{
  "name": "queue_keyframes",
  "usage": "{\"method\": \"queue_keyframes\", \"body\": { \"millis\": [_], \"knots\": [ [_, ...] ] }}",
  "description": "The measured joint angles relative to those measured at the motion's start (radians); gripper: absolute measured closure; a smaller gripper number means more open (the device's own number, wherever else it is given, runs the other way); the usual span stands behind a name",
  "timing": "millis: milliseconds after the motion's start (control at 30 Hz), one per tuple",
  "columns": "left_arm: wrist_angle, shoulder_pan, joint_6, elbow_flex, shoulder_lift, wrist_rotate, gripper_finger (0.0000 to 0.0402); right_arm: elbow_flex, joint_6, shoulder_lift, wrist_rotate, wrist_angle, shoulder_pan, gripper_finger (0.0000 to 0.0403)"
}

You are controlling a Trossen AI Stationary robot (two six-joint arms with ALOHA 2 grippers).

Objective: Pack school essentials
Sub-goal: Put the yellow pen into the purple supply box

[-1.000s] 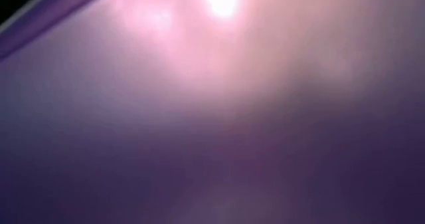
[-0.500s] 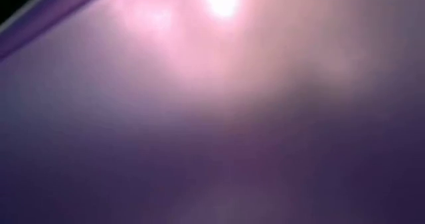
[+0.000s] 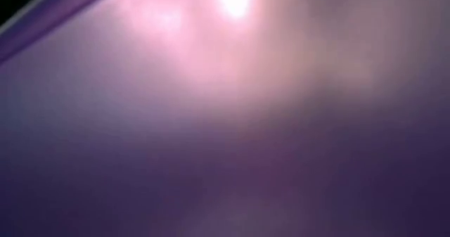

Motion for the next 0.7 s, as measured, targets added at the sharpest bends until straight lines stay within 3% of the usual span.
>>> {"method": "queue_keyframes", "body": {
  "millis": [133, 367, 500, 700],
  "knots": [
    [0.000, 0.000, 0.000, 0.000, -0.001, 0.004, 0.0226, 0.087, -0.231, 0.099, -0.061, 0.006, -0.016, 0.0376],
    [0.000, 0.000, 0.000, 0.000, -0.006, 0.004, 0.0226, 0.194, -0.455, 0.245, -0.347, 0.027, -0.060, 0.0374],
    [0.001, 0.000, -0.001, 0.000, -0.008, -0.001, 0.0226, 0.211, -0.489, 0.292, -0.377, 0.024, -0.065, 0.0373],
    [0.001, 0.000, -0.002, 0.004, -0.012, -0.003, 0.0226, 0.213, -0.398, 0.299, -0.370, 0.028, -0.066, 0.0367]
  ]
}}
